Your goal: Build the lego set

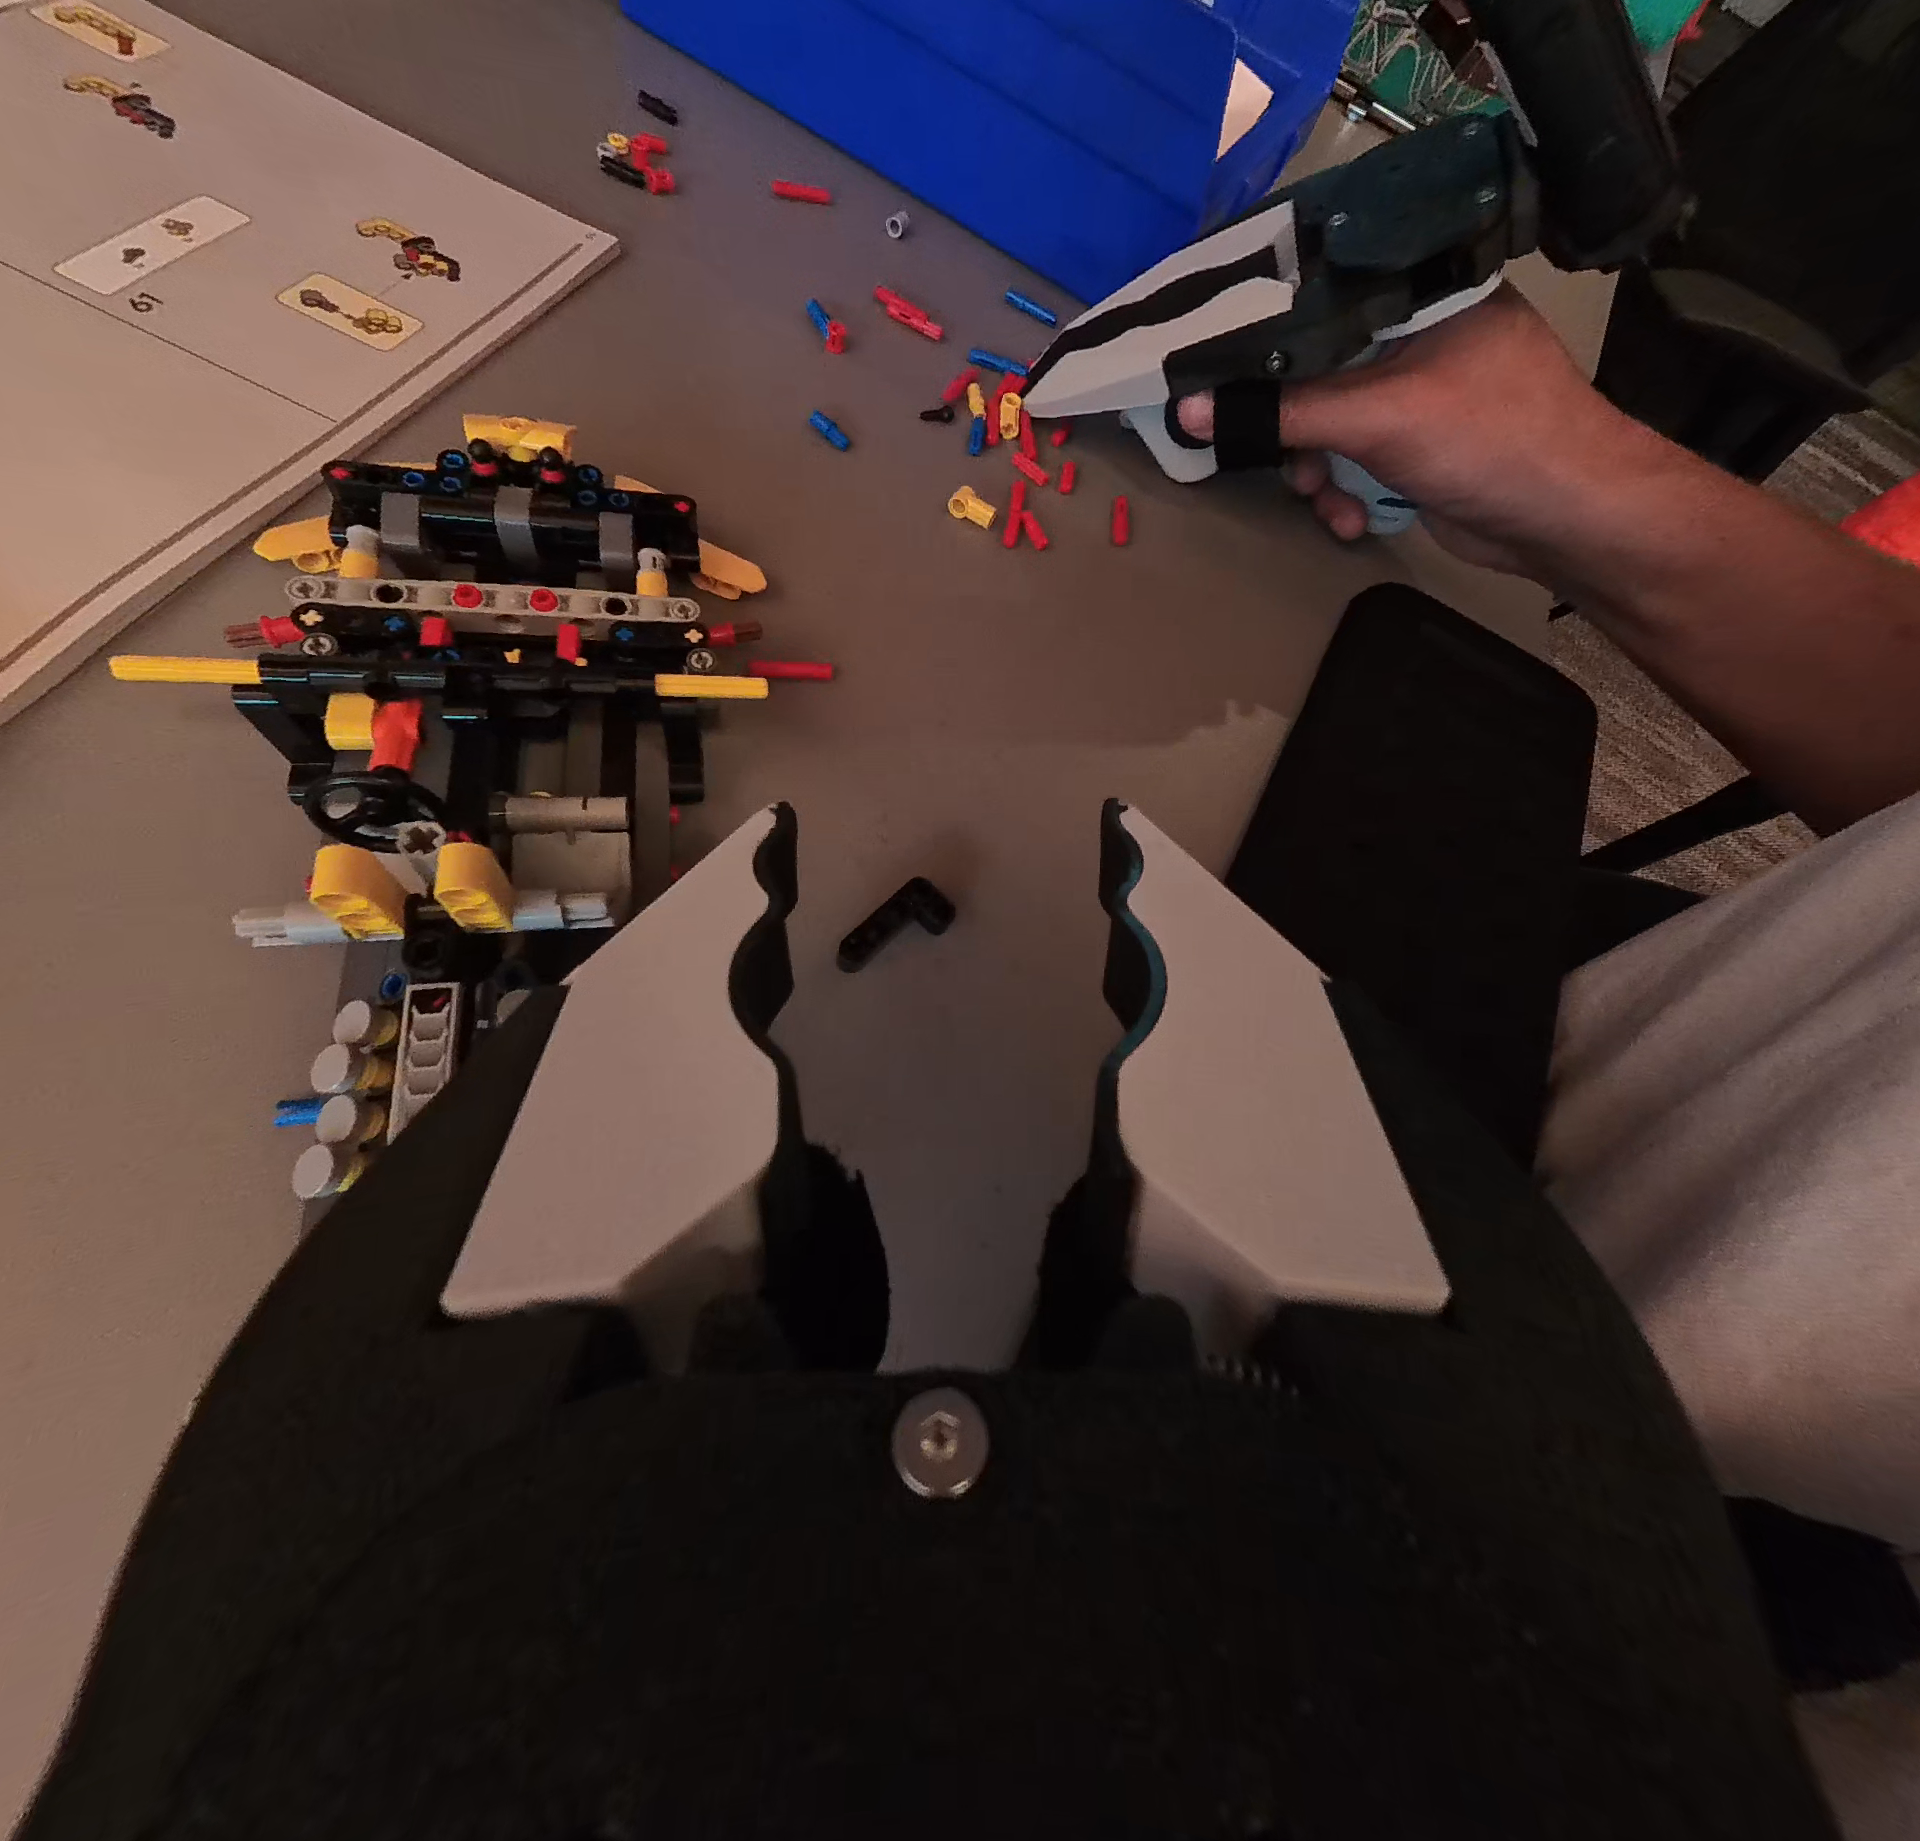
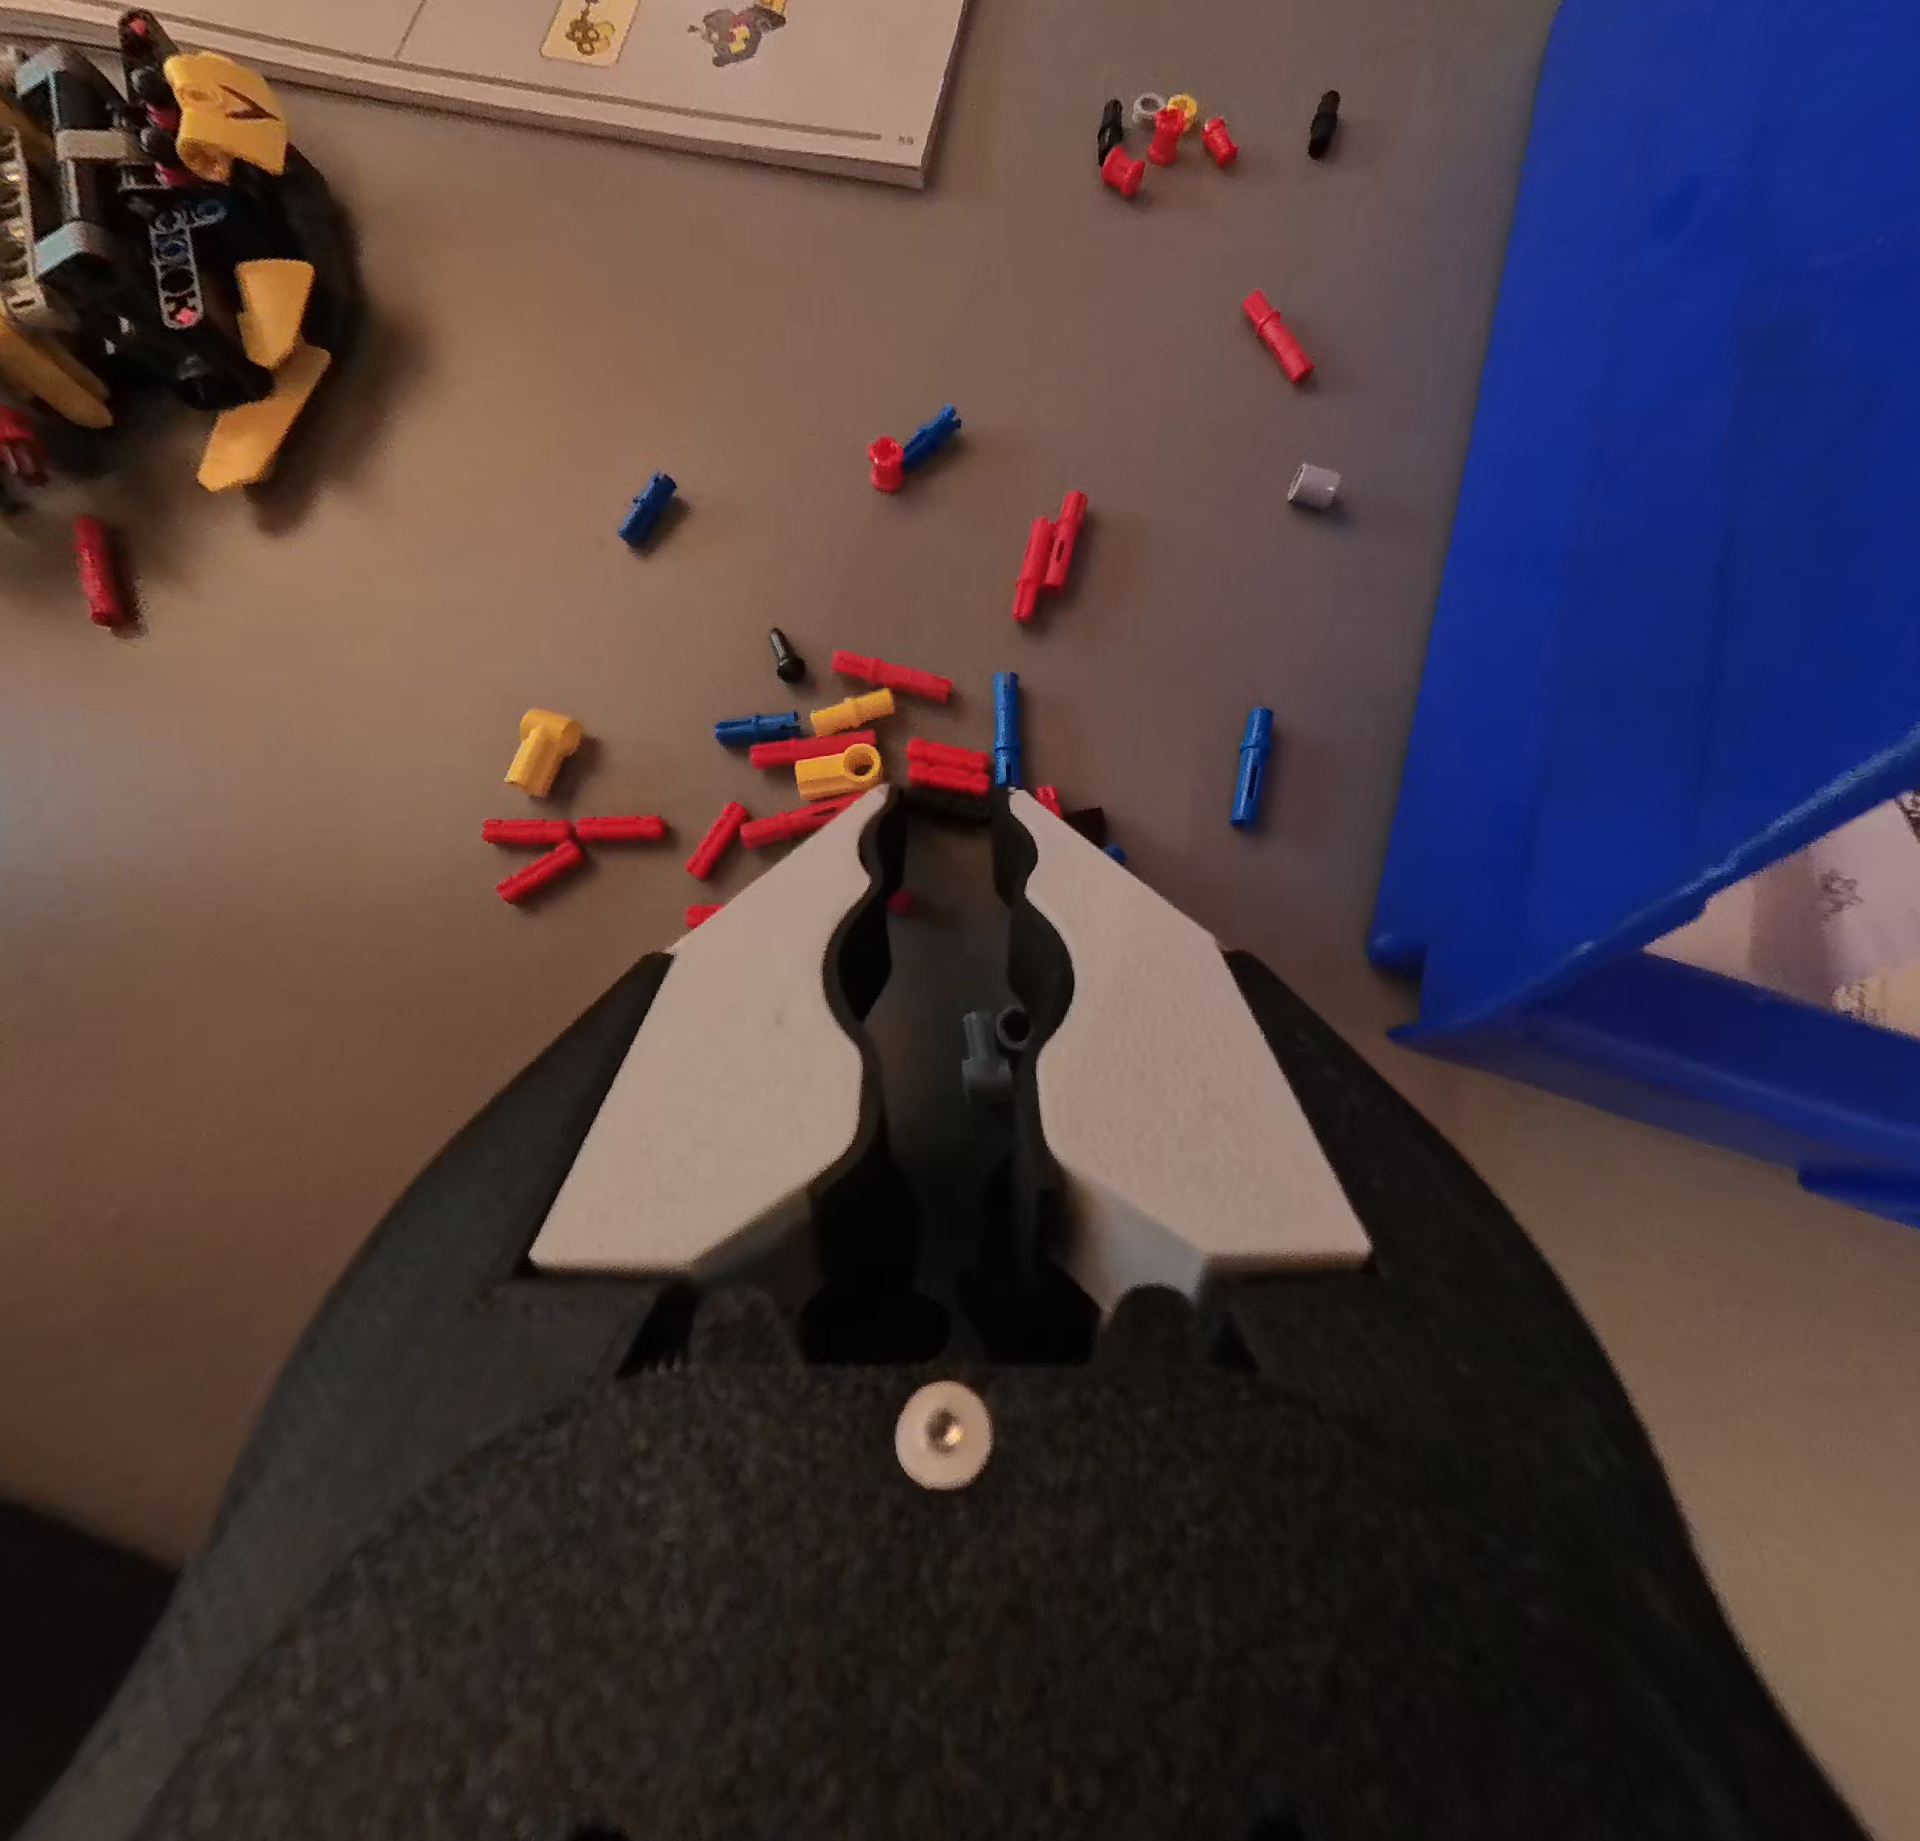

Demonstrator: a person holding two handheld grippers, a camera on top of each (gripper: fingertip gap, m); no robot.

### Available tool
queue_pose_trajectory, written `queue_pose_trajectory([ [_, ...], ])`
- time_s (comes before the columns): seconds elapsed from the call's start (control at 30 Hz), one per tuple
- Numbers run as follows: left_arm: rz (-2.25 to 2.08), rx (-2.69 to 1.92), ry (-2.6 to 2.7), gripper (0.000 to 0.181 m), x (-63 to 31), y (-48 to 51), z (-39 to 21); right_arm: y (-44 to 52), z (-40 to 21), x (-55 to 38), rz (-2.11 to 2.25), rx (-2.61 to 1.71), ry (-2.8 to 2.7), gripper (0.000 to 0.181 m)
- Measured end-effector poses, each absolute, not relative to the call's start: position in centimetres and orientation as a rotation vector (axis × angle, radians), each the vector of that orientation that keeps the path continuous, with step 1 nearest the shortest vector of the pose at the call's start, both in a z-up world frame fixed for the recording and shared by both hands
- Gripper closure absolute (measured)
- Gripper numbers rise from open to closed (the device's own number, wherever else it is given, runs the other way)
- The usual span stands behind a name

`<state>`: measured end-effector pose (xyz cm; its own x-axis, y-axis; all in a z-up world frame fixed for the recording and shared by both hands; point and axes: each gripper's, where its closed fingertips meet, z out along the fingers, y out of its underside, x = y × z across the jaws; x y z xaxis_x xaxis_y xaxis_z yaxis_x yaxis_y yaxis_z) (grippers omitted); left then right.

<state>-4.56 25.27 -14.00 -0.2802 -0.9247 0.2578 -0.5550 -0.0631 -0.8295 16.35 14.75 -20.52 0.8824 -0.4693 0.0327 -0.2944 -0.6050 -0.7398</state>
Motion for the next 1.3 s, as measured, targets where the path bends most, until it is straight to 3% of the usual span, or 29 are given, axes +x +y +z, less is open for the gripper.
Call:
queue_pose_trajectory([
  [0.27,-1.244,-1.581,1.835,0.121,-4.7,25.9,-14.2,14.4,-18.1,15.1,-0.308,-2.222,0.488,0.166],
  [0.43,-1.138,-1.565,1.856,0.121,-5.5,27.6,-14.9,20.2,-16.0,4.7,0.003,-2.211,0.063,0.166],
  [0.67,-1.064,-1.551,1.824,0.121,-6.9,29.3,-14.5,23.7,-18.8,-2.8,0.185,-2.301,-0.190,0.165],
  [1.03,-1.061,-1.560,1.747,0.122,-8.2,31.1,-14.1,23.5,-20.3,-2.7,0.146,-2.393,-0.226,0.164],
  [1.3,-1.057,-1.527,1.802,0.121,-8.3,29.9,-14.3,25.9,-19.1,3.1,0.070,-2.279,0.103,0.160],
])
